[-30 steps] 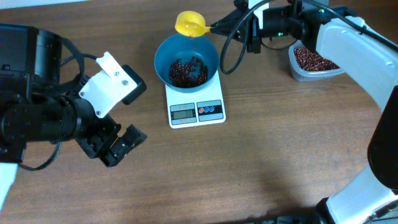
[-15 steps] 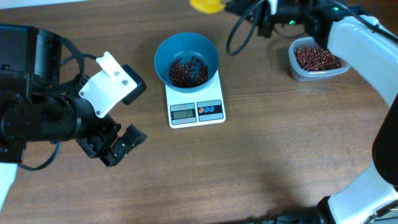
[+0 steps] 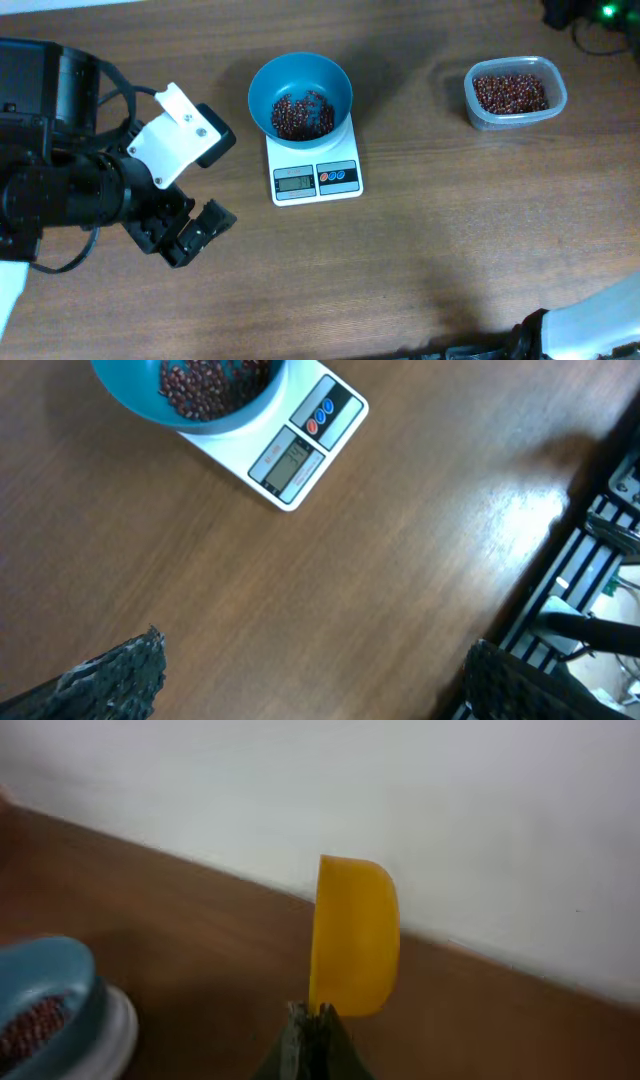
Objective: Scoop item into bowl and weigh 50g on scale
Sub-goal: 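Carry the scoop right away from the bowl toward the tub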
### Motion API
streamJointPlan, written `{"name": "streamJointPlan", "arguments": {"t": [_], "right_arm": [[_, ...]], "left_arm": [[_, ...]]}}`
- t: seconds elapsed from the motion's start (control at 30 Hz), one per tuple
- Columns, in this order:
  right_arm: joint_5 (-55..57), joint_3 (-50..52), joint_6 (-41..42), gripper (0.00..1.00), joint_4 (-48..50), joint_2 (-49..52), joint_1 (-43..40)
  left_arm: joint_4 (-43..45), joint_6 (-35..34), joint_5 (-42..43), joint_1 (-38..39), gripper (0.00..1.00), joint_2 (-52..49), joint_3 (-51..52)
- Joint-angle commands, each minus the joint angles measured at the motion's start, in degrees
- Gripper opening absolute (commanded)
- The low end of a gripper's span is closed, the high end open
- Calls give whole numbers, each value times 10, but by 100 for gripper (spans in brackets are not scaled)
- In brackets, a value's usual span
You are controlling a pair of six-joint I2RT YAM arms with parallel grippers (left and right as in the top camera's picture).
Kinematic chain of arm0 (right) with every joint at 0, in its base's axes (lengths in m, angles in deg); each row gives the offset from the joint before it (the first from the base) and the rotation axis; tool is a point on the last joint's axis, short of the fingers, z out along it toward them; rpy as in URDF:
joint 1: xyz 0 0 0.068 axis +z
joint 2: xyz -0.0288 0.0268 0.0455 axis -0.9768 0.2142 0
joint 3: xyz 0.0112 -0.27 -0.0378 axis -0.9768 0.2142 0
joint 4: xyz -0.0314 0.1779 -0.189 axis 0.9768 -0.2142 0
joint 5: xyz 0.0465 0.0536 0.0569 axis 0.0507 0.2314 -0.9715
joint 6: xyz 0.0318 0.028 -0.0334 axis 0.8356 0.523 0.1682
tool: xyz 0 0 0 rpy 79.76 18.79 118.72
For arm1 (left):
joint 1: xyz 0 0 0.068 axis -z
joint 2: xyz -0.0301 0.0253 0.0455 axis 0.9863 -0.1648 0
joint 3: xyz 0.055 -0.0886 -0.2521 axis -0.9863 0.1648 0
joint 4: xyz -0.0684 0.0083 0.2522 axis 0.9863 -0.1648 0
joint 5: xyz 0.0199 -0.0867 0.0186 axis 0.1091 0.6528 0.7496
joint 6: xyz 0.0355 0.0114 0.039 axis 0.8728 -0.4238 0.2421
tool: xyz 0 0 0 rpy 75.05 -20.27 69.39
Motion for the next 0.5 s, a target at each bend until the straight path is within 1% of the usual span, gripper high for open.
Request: {"name": "streamJointPlan", "arguments": {"t": [0.0, 0.07, 0.1, 0.2, 0.27, 0.33, 0.4, 0.47], "right_arm": [[61, 2, -8, 4, -51, -17, -8], [64, 2, -8, 4, -72, -38, -8], [89, 2, -8, 4, -92, -57, -8], [244, 2, -27, 4, -198, -132, -8], [300, 2, -26, 4, -273, -174, -8], [298, 2, -24, 4, -329, -187, -7], [296, 2, -4, 4, -388, -183, -7], [289, 2, 15, 4, -420, -168, -7]], "left_arm": [[0, 13, 2, 2, 99, 0, 2], [0, 13, 2, 2, 99, 0, 2], [0, 13, 2, 2, 99, 0, 2], [0, 13, 2, 2, 99, 0, 2], [0, 13, 2, 2, 99, 0, 2], [0, 13, 2, 2, 99, 0, 2], [0, 13, 2, 2, 99, 0, 2], [0, 13, 2, 2, 99, 0, 2]]}}
